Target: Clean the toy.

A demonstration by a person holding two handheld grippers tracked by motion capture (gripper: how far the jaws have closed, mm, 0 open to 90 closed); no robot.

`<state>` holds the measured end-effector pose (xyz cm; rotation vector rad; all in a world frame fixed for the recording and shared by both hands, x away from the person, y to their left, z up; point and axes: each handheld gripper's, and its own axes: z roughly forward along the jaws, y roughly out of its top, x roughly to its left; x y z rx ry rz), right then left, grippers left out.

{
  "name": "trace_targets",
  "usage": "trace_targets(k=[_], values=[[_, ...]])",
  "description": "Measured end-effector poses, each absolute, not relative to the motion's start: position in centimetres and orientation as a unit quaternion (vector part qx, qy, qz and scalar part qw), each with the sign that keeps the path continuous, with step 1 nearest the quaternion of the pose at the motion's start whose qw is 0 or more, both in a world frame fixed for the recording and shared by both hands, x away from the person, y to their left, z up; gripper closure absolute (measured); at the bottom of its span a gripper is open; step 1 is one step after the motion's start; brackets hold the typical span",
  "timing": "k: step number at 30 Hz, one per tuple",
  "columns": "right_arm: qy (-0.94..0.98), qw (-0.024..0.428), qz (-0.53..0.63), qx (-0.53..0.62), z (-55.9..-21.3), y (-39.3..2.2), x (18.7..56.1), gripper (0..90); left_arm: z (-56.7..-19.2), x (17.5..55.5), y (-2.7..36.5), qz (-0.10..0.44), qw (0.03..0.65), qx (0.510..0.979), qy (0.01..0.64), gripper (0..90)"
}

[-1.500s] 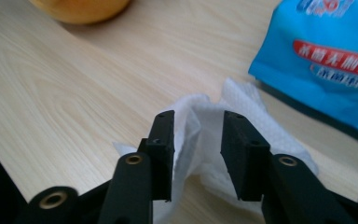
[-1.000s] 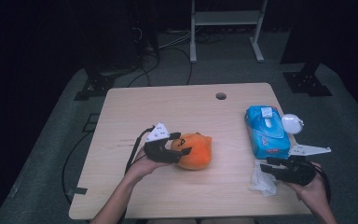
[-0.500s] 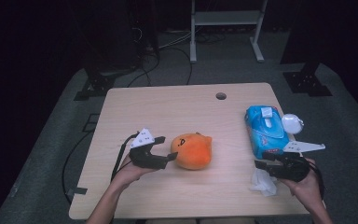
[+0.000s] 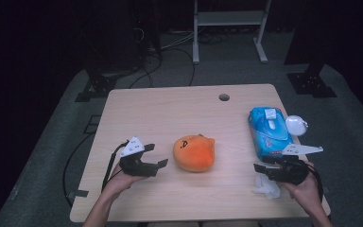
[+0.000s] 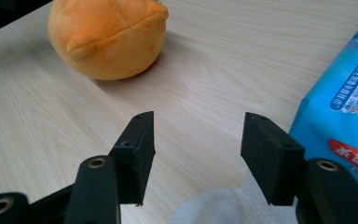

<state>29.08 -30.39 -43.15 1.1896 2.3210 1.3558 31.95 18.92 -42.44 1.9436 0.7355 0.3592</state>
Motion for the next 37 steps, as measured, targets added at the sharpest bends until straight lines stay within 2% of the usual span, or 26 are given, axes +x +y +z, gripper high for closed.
trace_targets(k=[27, 37], values=[[0.787, 0.095, 0.457, 0.404, -43.7, -30.1, 28.8, 42.1, -45.2, 30.5, 22.8, 0.149, 0.465, 0.806, 0.335, 15.7], [0.788, 0.091, 0.455, 0.404, -44.1, -30.1, 28.5, 41.5, -46.0, 30.7, 22.8, 0.146, 0.451, 0.814, 0.337, 14.6]])
